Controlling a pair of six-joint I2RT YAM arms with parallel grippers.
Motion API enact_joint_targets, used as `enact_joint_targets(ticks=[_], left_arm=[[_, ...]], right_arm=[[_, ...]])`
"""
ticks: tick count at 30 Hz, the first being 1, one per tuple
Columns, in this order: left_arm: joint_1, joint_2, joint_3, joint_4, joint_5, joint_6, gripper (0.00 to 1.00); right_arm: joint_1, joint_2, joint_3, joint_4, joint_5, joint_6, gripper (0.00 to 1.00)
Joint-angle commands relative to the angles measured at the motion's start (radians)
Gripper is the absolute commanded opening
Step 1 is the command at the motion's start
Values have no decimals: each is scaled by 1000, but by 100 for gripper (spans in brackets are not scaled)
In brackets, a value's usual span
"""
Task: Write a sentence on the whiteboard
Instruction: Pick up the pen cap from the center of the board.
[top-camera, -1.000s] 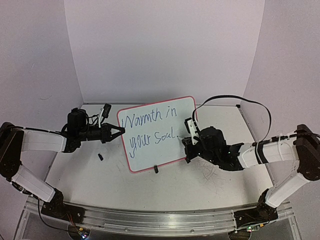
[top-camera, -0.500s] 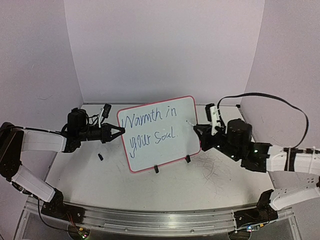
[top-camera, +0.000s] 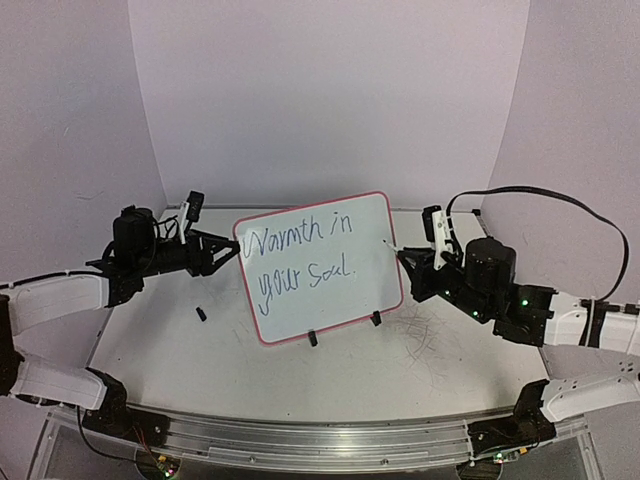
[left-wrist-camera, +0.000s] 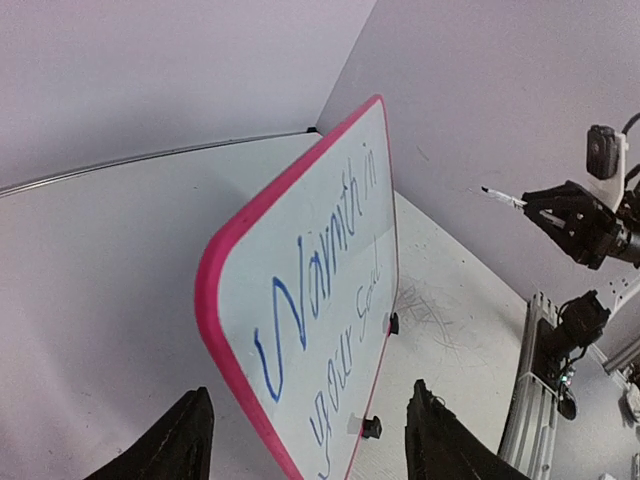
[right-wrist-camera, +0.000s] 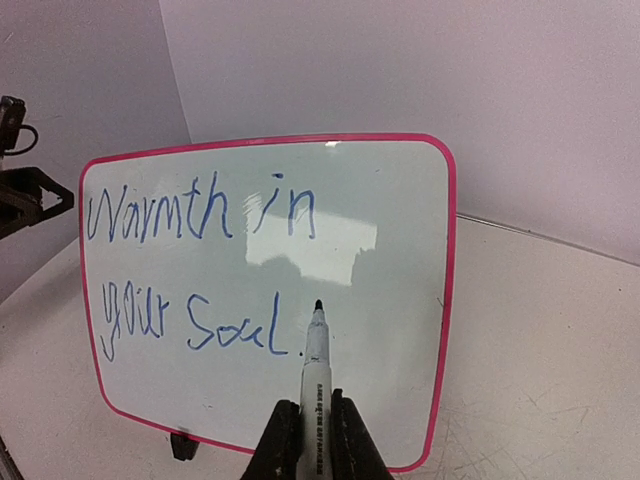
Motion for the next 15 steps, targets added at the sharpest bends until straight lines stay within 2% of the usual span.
enact_joint_targets(ticks=[1, 3, 7, 11, 15], left_arm=[[1, -114, 53, -185, -140, -54, 67], [0, -175, 47, -274, -276, -140, 67], [1, -251, 80, -606, -556, -388, 66], [1, -247, 67, -772, -541, -579, 63], [-15, -110, 103, -884, -524, -683, 58]], right_arm=[[0, -40, -9, 32, 26, 6, 0], [0, -47, -29, 46, 23, 13, 0], [0, -49, -57, 81, 6, 18, 0], [0, -42, -71, 112, -23, 6, 0], [-1, -29, -78, 122, -37, 3, 0]])
